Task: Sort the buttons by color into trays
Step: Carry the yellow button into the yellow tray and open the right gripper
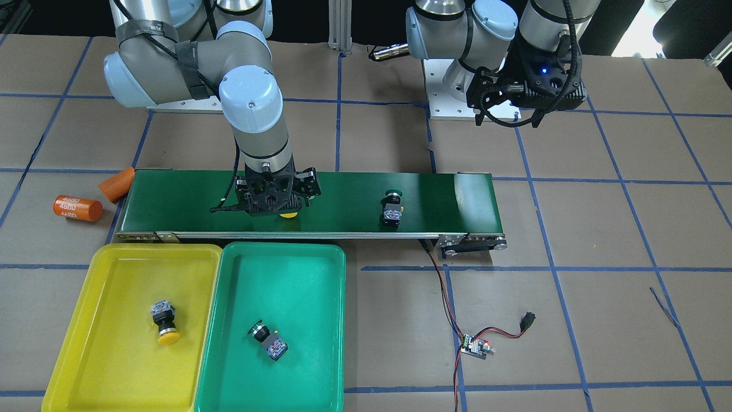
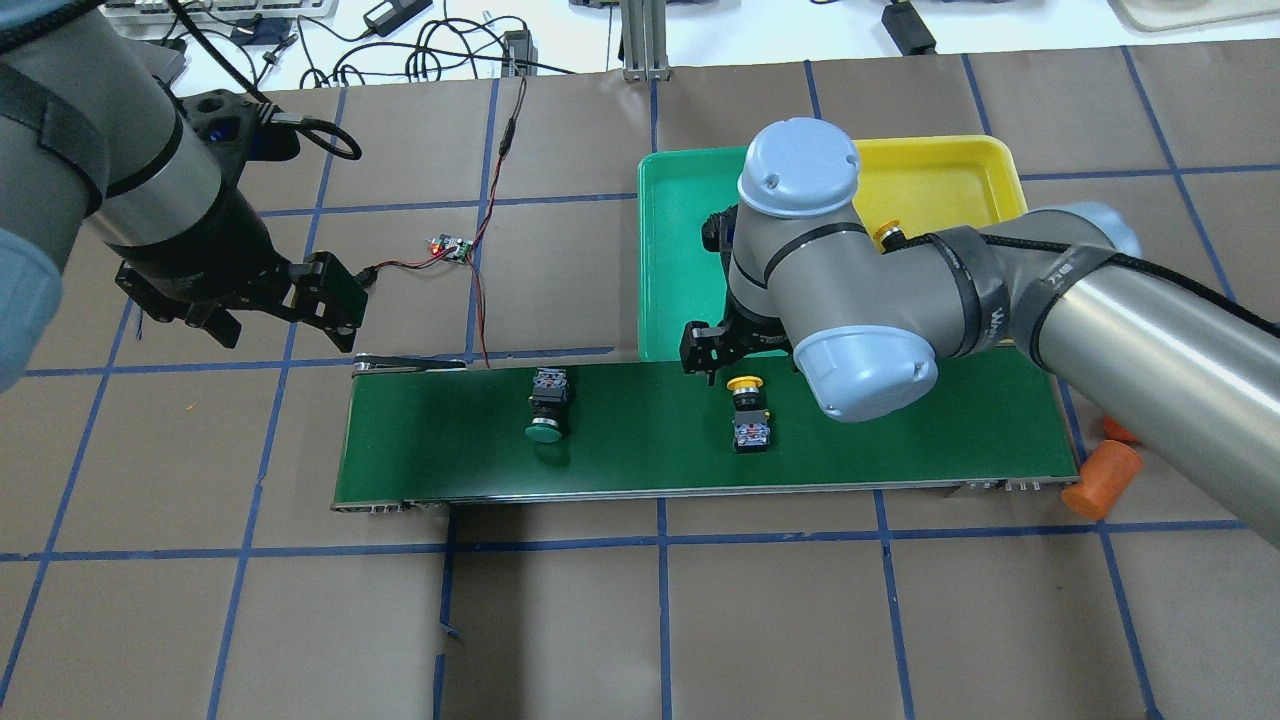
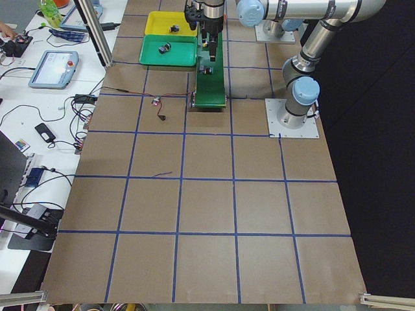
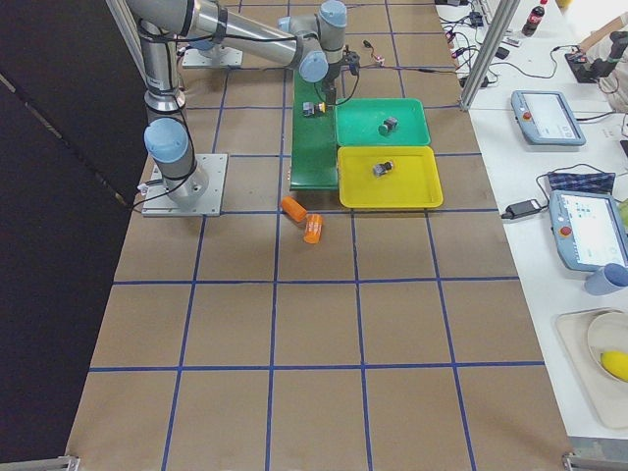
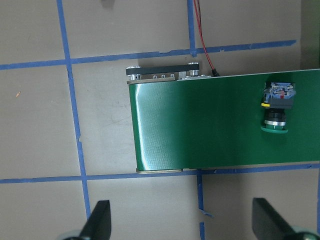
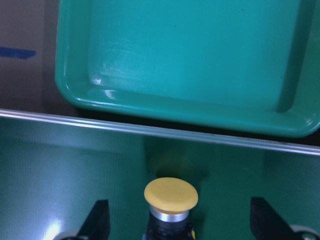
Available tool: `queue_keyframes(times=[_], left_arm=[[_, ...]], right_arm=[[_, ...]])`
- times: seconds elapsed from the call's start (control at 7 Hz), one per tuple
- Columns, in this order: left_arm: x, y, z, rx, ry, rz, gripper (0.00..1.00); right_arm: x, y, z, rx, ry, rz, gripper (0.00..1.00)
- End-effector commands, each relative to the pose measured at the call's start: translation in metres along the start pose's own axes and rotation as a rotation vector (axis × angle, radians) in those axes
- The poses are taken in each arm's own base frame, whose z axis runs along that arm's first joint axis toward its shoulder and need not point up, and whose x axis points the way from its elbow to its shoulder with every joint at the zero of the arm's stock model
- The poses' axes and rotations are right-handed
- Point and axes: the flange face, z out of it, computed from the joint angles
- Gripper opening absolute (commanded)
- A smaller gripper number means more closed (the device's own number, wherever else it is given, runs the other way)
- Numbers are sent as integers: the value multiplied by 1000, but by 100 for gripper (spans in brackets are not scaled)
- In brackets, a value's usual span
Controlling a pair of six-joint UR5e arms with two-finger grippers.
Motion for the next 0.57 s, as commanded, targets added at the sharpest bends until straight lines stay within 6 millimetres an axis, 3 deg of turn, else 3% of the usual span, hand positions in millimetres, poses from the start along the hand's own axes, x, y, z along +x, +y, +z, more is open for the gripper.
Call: queue_keyframes(times=[0.0,0.29,0.43], left_arm=[[0,1,1,-1,-3,8,100],[0,0,-5,10,-3,0,100],[0,4,-13,29,1,-1,100]], right_arm=[[6,24,29,13,1,-1,74],[8,29,31,7,4,1,21],[14,21,18,31,11,14,16]])
